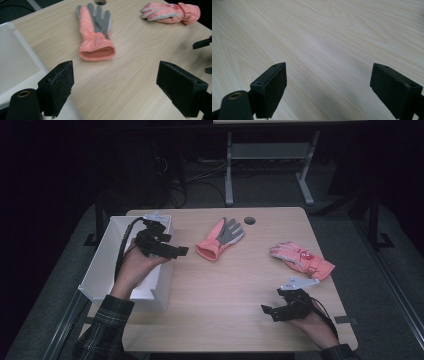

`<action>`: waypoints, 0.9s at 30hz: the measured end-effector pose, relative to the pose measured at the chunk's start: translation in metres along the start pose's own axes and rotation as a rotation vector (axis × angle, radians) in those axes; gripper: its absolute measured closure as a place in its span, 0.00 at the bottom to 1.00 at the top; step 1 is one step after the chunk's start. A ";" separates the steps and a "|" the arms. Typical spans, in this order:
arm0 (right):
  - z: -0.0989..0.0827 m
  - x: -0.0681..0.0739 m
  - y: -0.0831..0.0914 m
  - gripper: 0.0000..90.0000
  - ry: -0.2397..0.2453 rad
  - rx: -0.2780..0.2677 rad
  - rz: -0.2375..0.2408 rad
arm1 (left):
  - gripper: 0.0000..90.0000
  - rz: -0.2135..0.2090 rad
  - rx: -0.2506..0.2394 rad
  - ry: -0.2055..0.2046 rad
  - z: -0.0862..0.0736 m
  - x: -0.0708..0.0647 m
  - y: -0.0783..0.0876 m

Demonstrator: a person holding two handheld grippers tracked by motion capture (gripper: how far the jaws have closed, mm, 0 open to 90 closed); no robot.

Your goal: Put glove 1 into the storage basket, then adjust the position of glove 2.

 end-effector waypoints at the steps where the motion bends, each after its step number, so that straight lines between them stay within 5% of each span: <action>1: 0.000 0.000 0.000 0.15 -0.001 0.000 0.000 | 0.16 -0.006 0.002 -0.008 0.002 -0.005 -0.003; 9: 0.001 0.001 0.001 0.15 -0.006 -0.008 0.004 | 0.19 -0.034 0.016 -0.061 0.017 -0.036 -0.030; 18: 0.002 0.001 0.002 0.15 0.003 -0.010 0.007 | 0.22 -0.052 0.032 -0.082 0.026 -0.054 -0.069; 27: 0.002 0.004 0.002 0.15 0.013 -0.012 0.014 | 0.47 -0.030 0.047 -0.072 0.030 -0.054 -0.108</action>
Point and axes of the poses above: each handheld gripper's, and its own axes: y roughly backward along the jaws, z roughly out of its top, x roughly to its left, the point moved 7 cm from there along -y, roughly forward along the jaws, and after that the axes turned 3 degrees about z, right-handed, at the moved point
